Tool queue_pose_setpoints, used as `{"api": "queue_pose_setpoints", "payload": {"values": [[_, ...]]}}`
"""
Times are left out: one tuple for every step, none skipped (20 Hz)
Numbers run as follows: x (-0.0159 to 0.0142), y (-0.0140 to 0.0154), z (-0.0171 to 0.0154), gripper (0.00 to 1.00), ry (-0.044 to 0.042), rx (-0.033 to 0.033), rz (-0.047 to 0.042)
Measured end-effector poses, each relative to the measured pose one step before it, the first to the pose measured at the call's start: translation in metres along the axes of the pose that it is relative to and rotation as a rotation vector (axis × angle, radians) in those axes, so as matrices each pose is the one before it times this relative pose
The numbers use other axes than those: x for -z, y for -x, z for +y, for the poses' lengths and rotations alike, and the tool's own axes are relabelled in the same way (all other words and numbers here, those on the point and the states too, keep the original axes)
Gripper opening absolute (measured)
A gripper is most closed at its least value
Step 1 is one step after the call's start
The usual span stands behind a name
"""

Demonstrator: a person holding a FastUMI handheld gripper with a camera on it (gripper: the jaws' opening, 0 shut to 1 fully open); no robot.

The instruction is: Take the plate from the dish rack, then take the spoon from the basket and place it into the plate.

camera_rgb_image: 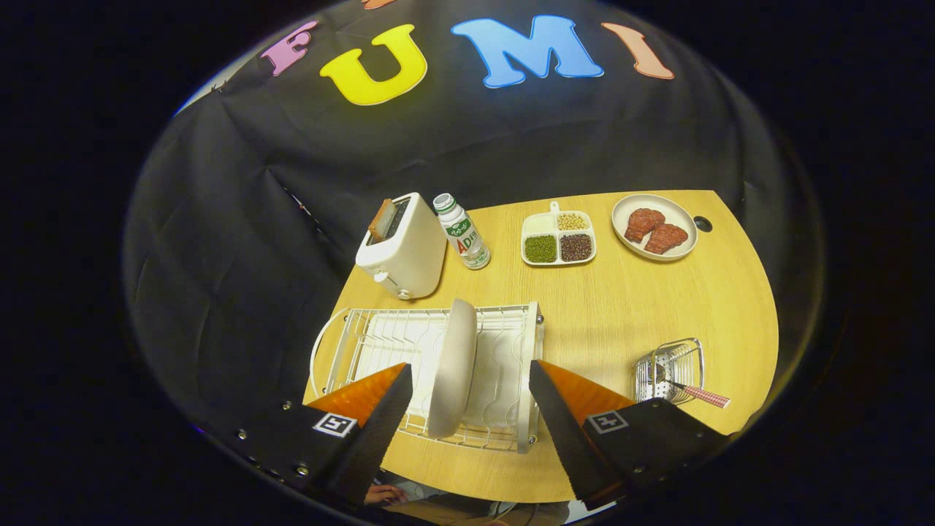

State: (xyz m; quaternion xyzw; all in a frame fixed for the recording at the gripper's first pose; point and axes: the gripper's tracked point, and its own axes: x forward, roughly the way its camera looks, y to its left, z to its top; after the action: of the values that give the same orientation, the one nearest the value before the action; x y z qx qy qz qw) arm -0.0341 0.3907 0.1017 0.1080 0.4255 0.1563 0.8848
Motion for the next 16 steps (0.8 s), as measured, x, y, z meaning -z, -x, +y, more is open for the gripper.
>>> {"api": "queue_pose_setpoints", "payload": {"values": [[-0.0003, -0.0058, 0.00068, 0.99, -0.00383, 0.01087, 0.01519], [0.00039, -0.00648, 0.00132, 0.99, -0.00483, 0.00367, 0.01463], [-0.00124, -0.00653, 0.00174, 0.99, -0.00437, 0.00338, 0.01049], [0.00164, -0.00484, 0.00049, 0.99, 0.00065, 0.0091, 0.01329], [-0.00044, -0.00599, 0.00167, 0.99, 0.00305, 0.00379, 0.01241], [0.00216, -0.00524, 0.00113, 0.99, 0.00249, 0.00415, 0.01207], [0.00029, -0.00528, 0.00124, 0.99, 0.00098, 0.00212, 0.01066], [0.00119, -0.00411, 0.00085, 0.99, 0.00147, 0.00654, 0.01035], [-0.00019, -0.00529, -0.00026, 0.99, 0.00504, 0.01034, 0.00856], [0.00156, -0.00524, -0.00189, 0.99, 0.00588, 0.02068, 0.01156], [0.00105, -0.00505, -0.00132, 0.99, 0.00437, 0.01779, 0.01415], [0.00219, -0.00556, 0.00036, 0.99, 0.00578, 0.01465, 0.0093], [0.00109, -0.00512, -0.00052, 0.99, 0.00852, 0.01889, 0.01069], [0.00215, -0.00563, 0.00045, 0.99, 0.008, 0.01369, 0.00705], [0.00143, -0.00498, 0.00087, 0.99, 0.00356, 0.01194, 0.00933], [0.00298, -0.00519, 0.00114, 0.99, -0.00262, 0.01147, 0.01389]]}}
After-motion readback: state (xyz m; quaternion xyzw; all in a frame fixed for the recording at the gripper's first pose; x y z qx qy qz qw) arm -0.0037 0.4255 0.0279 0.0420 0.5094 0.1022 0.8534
